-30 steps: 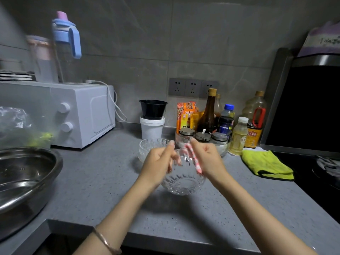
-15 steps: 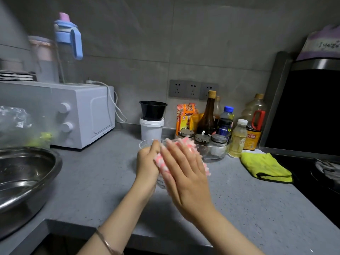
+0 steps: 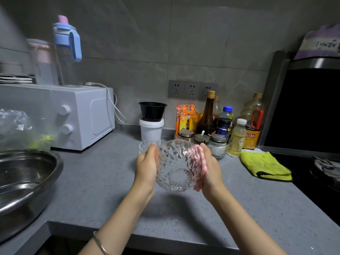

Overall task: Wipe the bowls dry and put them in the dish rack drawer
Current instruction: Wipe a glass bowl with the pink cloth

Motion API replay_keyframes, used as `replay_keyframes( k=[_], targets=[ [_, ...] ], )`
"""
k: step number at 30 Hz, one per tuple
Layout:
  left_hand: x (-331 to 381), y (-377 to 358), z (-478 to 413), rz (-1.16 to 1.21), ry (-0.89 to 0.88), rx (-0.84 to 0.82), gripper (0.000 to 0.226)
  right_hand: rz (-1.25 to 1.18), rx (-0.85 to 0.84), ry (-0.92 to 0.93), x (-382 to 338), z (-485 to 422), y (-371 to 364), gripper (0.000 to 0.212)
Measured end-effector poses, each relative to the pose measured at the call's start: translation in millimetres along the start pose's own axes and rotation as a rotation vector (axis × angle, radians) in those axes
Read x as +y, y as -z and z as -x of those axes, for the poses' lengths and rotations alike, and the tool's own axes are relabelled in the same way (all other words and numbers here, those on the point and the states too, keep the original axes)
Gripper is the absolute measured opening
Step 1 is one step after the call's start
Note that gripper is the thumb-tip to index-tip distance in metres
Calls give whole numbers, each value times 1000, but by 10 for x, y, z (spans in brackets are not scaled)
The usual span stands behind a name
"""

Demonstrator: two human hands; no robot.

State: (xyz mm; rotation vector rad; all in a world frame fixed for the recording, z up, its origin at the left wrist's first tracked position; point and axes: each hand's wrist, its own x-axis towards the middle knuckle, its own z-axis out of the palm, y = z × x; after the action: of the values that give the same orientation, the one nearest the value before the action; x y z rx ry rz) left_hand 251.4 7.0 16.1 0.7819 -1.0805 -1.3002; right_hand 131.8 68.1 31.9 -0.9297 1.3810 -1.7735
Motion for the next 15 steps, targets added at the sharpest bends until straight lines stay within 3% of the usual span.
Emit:
replay_keyframes(
  k=[3,9,12,15],
  targets=[
    [42,34,-32,-159,-32,-70,41,79,-3,70,-86,-31,22,49],
    [189,-52,50,-374,-277,-238,60,341,-146,305,-38,-132,16,53],
    [146,-67,64,-356,-283,-155,61,238,-121,362,24,-82,1,52],
    [107,-21,14,-223,-167,-22,52,148,-173,479,237,8,1,44]
  ],
)
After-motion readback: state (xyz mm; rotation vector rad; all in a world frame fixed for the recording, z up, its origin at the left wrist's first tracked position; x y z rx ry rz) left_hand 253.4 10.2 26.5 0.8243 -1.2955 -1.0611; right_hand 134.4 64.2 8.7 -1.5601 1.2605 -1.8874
